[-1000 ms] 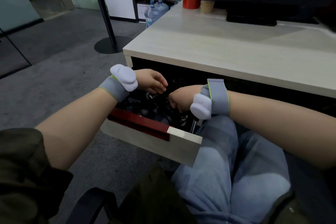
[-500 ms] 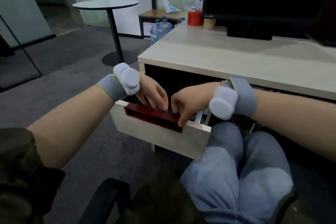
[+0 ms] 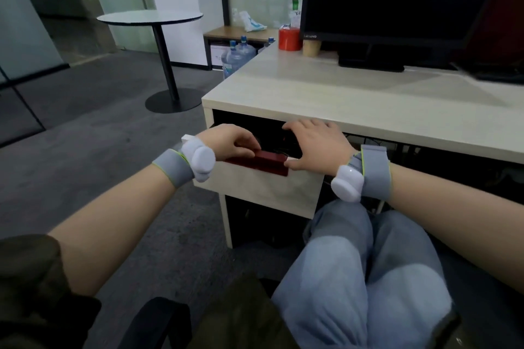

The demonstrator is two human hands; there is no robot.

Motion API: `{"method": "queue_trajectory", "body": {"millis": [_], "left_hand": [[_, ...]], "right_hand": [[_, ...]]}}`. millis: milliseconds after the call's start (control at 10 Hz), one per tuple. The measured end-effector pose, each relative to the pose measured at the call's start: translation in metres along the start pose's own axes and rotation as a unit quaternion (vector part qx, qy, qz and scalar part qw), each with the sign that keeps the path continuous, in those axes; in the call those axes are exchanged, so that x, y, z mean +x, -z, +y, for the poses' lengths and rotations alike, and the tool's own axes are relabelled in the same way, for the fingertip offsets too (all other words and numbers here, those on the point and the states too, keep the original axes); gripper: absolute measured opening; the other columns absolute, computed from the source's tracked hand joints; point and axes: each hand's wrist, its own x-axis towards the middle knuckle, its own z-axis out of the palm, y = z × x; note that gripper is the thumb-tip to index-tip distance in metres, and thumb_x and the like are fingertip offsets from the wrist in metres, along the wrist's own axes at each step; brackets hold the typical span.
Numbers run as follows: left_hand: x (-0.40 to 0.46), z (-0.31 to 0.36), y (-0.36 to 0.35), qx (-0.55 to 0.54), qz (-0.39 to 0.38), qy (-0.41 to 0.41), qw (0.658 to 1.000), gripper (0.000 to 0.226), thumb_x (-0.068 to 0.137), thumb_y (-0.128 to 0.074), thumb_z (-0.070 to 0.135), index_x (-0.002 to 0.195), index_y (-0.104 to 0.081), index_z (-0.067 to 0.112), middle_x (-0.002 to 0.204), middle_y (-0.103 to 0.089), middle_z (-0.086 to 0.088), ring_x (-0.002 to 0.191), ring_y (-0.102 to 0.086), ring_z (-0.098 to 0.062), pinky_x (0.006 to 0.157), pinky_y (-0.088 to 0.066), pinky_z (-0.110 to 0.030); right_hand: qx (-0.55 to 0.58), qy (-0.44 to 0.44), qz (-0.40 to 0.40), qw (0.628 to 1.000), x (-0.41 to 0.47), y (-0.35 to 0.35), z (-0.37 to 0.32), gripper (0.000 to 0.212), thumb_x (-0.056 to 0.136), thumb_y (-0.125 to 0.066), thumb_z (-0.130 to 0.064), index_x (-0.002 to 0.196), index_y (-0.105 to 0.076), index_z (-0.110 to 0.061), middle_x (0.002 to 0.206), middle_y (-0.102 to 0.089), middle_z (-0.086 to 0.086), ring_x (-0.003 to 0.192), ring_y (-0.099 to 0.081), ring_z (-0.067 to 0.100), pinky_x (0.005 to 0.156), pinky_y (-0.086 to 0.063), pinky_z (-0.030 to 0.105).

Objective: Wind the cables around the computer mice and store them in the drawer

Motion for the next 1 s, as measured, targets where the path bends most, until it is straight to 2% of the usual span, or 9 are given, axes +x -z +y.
{"method": "queue_trajectory", "body": {"millis": [100,200,300,400,600,700,800,900,1000], "left_hand": [[0.020,-0.001,-0.016,0.118,0.162,-0.003,0.980,0.035,0.084,-0.064,0.033,0.118,-0.062,0.028,0.128,-0.052,0.001,0.121,-0.045,-0.021,0.099,-0.039,-0.036],[0.038,-0.001,-0.025,0.141,0.264,0.034,0.953,0.061,0.079,-0.067,0.041,0.134,-0.044,0.026,0.141,-0.040,-0.001,0.130,-0.036,-0.025,0.106,-0.031,-0.039],[0.063,-0.009,-0.025,0.164,0.262,0.056,0.949,0.075,0.080,-0.062,0.050,0.143,-0.030,0.024,0.146,-0.037,0.000,0.137,-0.031,-0.022,0.114,-0.019,-0.040],[0.080,-0.011,-0.030,0.192,0.249,0.071,0.947,0.074,0.085,-0.054,0.050,0.146,-0.022,0.025,0.142,-0.042,-0.001,0.134,-0.036,-0.020,0.118,-0.006,-0.044],[0.104,-0.007,-0.035,0.182,0.311,0.091,0.929,0.046,0.082,-0.061,0.043,0.121,-0.052,0.020,0.122,-0.049,-0.007,0.115,-0.043,-0.028,0.110,-0.021,-0.039],[0.105,-0.007,-0.039,0.178,0.314,0.099,0.927,0.044,0.082,-0.062,0.042,0.118,-0.053,0.020,0.121,-0.049,-0.007,0.112,-0.043,-0.030,0.101,-0.027,-0.040],[0.108,-0.009,-0.032,0.192,0.290,0.091,0.933,0.046,0.081,-0.061,0.047,0.117,-0.052,0.020,0.121,-0.049,-0.007,0.112,-0.042,-0.030,0.100,-0.027,-0.041],[0.115,0.001,-0.011,0.171,0.247,0.082,0.950,0.057,0.076,-0.056,0.064,0.115,-0.052,0.022,0.116,-0.052,-0.003,0.113,-0.044,-0.027,0.098,-0.029,-0.041],[0.131,0.029,0.011,0.066,0.224,0.072,0.970,0.056,0.078,-0.050,0.067,0.114,-0.053,0.025,0.110,-0.056,0.001,0.110,-0.047,-0.023,0.093,-0.034,-0.040]], "right_hand": [[-0.049,-0.047,0.073,0.995,0.011,-0.015,0.015,0.084,0.079,-0.058,-0.056,0.143,-0.024,-0.015,0.150,-0.028,0.009,0.139,-0.024,0.025,0.111,-0.019,0.044],[-0.054,-0.110,0.068,0.990,0.024,-0.029,0.029,0.092,0.082,-0.051,-0.062,0.146,-0.014,-0.008,0.154,-0.021,0.016,0.143,-0.017,0.029,0.115,-0.013,0.046],[-0.037,-0.152,0.081,0.984,0.039,-0.040,0.044,0.084,0.081,-0.047,-0.065,0.138,-0.031,-0.005,0.136,-0.045,0.014,0.127,-0.040,0.030,0.106,-0.027,0.042],[-0.050,-0.132,0.126,0.982,0.047,-0.045,0.052,0.067,0.082,-0.047,-0.063,0.118,-0.047,-0.006,0.118,-0.051,0.011,0.109,-0.046,0.029,0.090,-0.034,0.038],[-0.079,-0.138,0.139,0.977,0.068,-0.046,0.057,0.053,0.082,-0.055,-0.050,0.108,-0.046,-0.005,0.110,-0.049,0.013,0.100,-0.045,0.030,0.078,-0.032,0.038],[-0.077,-0.136,0.135,0.978,0.071,-0.047,0.056,0.051,0.081,-0.056,-0.047,0.108,-0.046,-0.006,0.111,-0.049,0.012,0.101,-0.045,0.029,0.079,-0.032,0.038],[-0.072,-0.134,0.121,0.981,0.073,-0.046,0.059,0.053,0.080,-0.058,-0.048,0.110,-0.045,-0.006,0.112,-0.048,0.012,0.102,-0.044,0.029,0.079,-0.032,0.038],[-0.029,-0.148,0.091,0.984,0.076,-0.032,0.070,0.056,0.076,-0.060,-0.056,0.107,-0.050,-0.010,0.111,-0.051,0.008,0.102,-0.046,0.029,0.082,-0.036,0.037],[0.193,-0.164,0.045,0.966,0.077,-0.011,0.093,0.046,0.079,-0.058,-0.058,0.099,-0.057,-0.017,0.107,-0.057,0.002,0.099,-0.052,0.022,0.083,-0.043,0.035]]}}
